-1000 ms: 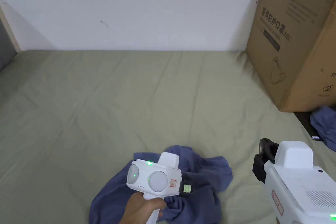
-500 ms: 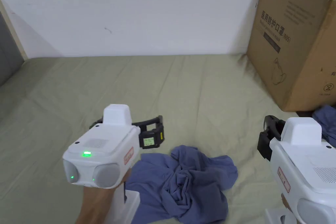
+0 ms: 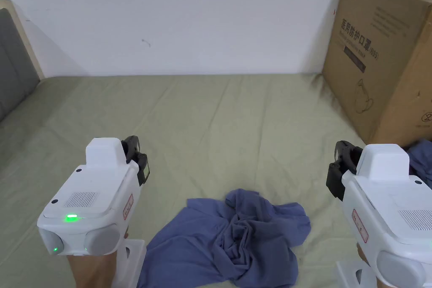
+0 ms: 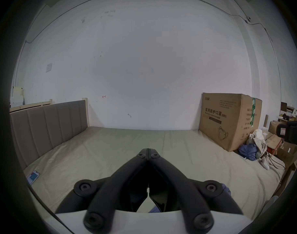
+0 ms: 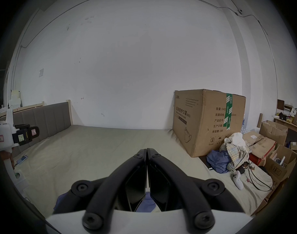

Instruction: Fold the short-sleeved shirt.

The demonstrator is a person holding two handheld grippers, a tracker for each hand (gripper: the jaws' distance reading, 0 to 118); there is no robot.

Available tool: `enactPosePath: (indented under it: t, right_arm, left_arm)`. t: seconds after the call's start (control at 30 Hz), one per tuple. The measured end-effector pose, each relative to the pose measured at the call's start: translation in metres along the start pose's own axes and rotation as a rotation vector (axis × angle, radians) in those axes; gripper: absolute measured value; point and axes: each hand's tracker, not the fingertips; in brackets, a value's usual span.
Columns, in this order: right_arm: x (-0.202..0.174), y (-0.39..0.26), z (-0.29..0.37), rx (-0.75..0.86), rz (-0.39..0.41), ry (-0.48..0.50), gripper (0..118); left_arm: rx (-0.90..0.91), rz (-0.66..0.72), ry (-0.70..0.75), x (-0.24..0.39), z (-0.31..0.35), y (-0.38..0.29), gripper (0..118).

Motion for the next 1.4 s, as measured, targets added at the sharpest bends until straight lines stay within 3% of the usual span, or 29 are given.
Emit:
enactPosePath:
  t: [0.17,0.33,0.53,0.73,0.8,0.93,0.97,1.1,1.2,1.3,1.37,1.4]
  right_arm:
    - [0.000,-0.001,-0.001,-0.005,0.003,0.005,0]
    - [0.001,-0.006,-0.004,-0.018,0.005,0.004,0]
    - [0.002,-0.015,-0.009,-0.043,-0.005,0.006,0]
    - [0.001,-0.025,-0.016,-0.074,-0.005,0.018,0]
    - [0.000,-0.028,-0.018,-0.083,-0.006,0.025,0]
    - [-0.002,-0.034,-0.023,-0.102,-0.003,0.034,0]
    - [-0.002,-0.036,-0.024,-0.108,-0.003,0.037,0]
    - [0.000,-0.041,-0.029,-0.126,-0.001,0.041,0]
    - [0.003,-0.046,-0.035,-0.147,0.000,0.039,0]
    - [0.007,-0.052,-0.042,-0.172,-0.001,0.039,0]
    - [0.010,-0.057,-0.050,-0.199,-0.001,0.038,0]
    - [0.013,-0.061,-0.056,-0.220,-0.012,0.042,0]
  left_arm:
    - [-0.063,0.013,0.002,-0.003,-0.004,-0.005,0]
    - [-0.274,0.017,-0.004,-0.009,-0.020,-0.022,0]
    - [-0.553,0.115,-0.012,-0.026,-0.036,-0.080,0]
    - [-0.702,0.167,-0.003,-0.034,-0.030,-0.135,0]
    - [-0.744,0.193,-0.005,-0.036,-0.030,-0.148,12]
    - [-0.789,0.227,0.053,-0.035,-0.034,-0.166,102]
    - [-0.802,0.221,0.091,-0.034,-0.036,-0.170,107]
    - [-0.872,0.168,0.082,-0.027,-0.050,-0.185,104]
    - [-0.901,0.131,0.070,-0.019,-0.058,-0.200,67]
    - [-0.894,0.067,0.073,-0.011,-0.057,-0.206,52]
    - [-0.894,0.049,0.071,-0.005,-0.053,-0.201,18]
    - [-0.887,0.034,0.063,-0.002,-0.052,-0.199,18]
